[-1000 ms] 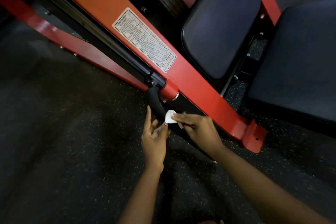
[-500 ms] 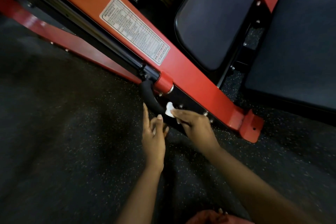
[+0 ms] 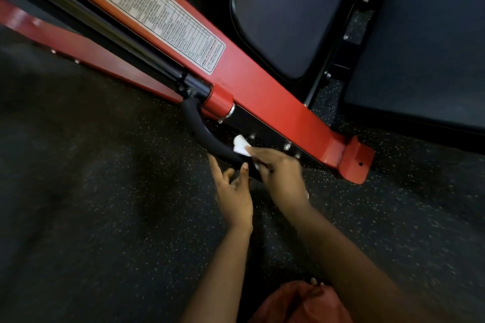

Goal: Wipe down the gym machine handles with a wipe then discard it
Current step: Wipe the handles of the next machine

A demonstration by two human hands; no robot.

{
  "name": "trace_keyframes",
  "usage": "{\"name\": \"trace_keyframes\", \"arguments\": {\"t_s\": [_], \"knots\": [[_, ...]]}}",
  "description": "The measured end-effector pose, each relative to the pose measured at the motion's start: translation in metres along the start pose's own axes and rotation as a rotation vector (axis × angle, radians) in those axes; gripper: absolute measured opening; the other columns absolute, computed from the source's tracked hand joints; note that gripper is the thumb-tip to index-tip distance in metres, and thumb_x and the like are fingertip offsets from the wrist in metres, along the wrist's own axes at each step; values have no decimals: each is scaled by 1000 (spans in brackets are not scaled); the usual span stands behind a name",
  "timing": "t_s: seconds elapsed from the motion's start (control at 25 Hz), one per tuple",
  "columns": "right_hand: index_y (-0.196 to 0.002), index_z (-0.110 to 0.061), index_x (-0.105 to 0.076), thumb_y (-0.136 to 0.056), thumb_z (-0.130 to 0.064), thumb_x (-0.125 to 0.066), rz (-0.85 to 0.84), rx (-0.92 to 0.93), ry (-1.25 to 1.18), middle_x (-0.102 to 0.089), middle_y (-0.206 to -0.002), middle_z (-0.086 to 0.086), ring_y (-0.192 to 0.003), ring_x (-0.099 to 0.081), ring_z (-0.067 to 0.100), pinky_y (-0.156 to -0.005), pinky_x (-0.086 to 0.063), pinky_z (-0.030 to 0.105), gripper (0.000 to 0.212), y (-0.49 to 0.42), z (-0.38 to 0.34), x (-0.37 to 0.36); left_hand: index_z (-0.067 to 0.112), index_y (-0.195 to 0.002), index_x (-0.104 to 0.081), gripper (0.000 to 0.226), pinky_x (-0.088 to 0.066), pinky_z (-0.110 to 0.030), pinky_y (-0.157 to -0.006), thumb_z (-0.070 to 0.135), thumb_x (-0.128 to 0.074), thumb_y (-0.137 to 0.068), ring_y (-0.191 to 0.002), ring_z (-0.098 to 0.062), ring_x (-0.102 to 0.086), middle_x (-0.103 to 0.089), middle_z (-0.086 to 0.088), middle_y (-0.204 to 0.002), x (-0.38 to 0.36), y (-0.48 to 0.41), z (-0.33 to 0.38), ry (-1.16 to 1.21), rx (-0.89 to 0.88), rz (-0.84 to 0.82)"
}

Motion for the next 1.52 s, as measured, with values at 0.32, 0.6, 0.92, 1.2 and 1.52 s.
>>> {"name": "trace_keyframes", "arguments": {"t_s": [0.32, 0.6, 0.92, 1.2, 1.52], "knots": [[-118, -13, -62, -81, 7, -58, 101, -202, 196, -64, -117, 8, -106, -59, 21, -94, -42, 23, 42, 57, 73, -4, 28, -147, -17, 76, -52, -31, -86, 16, -62, -87, -92, -17, -64, -53, -20, -127, -3, 2, -16, 95, 98, -90], [-112, -10, -65, -84, 5, -55, 128, -215, 90, -66, -111, 6, -100, -61, 18, -92, -47, 26, 34, 43, 57, 0, 23, -146, -22, 69, -51, -34, -90, 19, -60, -88, -102, -23, -62, -53, -17, -127, -9, 6, -20, 61, 123, -76], [-110, -8, -66, -81, 8, -57, 228, -352, 161, -67, -107, 12, -96, -61, 27, -88, -49, 31, 35, 72, 96, -5, 22, -143, -27, 63, -52, -28, -85, 19, -59, -88, -98, -23, -65, -54, -21, -126, -7, 3, -21, 59, 96, -102], [-121, -6, -58, -89, -2, -53, 314, -926, -481, -65, -113, 15, -75, -57, 15, -72, -49, 32, 32, 72, 127, -8, 23, -143, -27, 65, -53, -27, -83, 20, -60, -88, -92, -18, -66, -55, -20, -124, -6, 4, -22, 60, 70, -98], [-112, -9, -65, -83, 4, -59, 366, -229, -5, -67, -108, 8, -97, -63, 18, -85, -46, 11, 32, 63, 54, 2, 22, -144, -26, 63, -51, -29, -88, 21, -58, -90, -102, -19, -62, -56, -15, -125, -3, 6, -19, 77, 76, -123]]}}
Point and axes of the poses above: each hand's wrist, its own y-axis away from the middle knuckle, its own x-axis out of the back of the hand, z = x × y, the point moved 1 cm from there along -y, towards the middle knuckle
